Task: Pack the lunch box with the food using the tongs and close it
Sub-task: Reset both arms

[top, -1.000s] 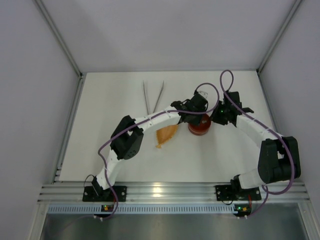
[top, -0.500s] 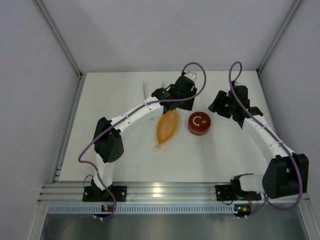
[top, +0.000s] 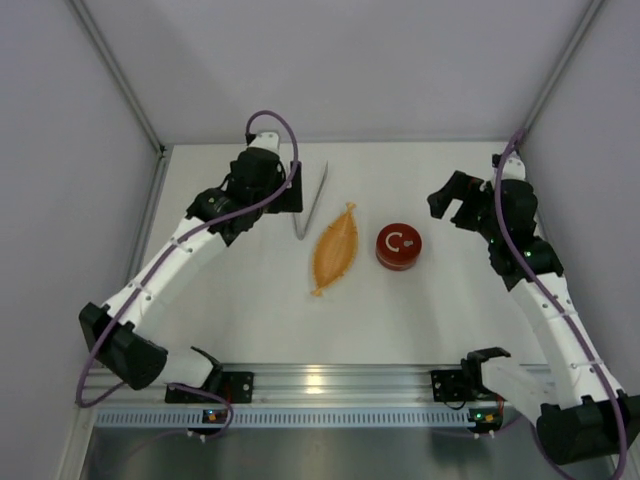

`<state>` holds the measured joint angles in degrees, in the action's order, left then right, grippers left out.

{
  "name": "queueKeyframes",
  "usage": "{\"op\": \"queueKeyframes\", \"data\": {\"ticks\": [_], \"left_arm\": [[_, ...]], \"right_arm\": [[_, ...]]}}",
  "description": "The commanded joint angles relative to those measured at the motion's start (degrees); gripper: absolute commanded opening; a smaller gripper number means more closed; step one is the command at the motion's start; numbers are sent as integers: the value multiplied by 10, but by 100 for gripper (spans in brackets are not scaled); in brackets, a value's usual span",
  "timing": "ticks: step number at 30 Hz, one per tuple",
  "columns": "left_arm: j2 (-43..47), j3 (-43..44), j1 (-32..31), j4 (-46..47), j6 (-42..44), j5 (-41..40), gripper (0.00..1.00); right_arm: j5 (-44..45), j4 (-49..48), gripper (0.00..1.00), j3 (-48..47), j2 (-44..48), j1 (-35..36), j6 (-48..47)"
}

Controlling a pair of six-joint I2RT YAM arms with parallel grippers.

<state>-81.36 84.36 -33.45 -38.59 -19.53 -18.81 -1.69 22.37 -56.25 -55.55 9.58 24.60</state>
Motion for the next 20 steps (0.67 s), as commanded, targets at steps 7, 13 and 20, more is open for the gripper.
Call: {"op": "queueKeyframes", "data": {"ticks": [7, 13, 20], "left_arm": [[107, -95, 62, 0, 6, 6, 99], [111, -112, 83, 14, 5, 38, 99], [106, -112, 87, 24, 5, 57, 99]], "right_arm": [[70, 5, 99, 35, 88, 8, -33], [70, 3, 99, 35, 85, 8, -35], [55, 1, 100, 32, 85, 7, -39]]}}
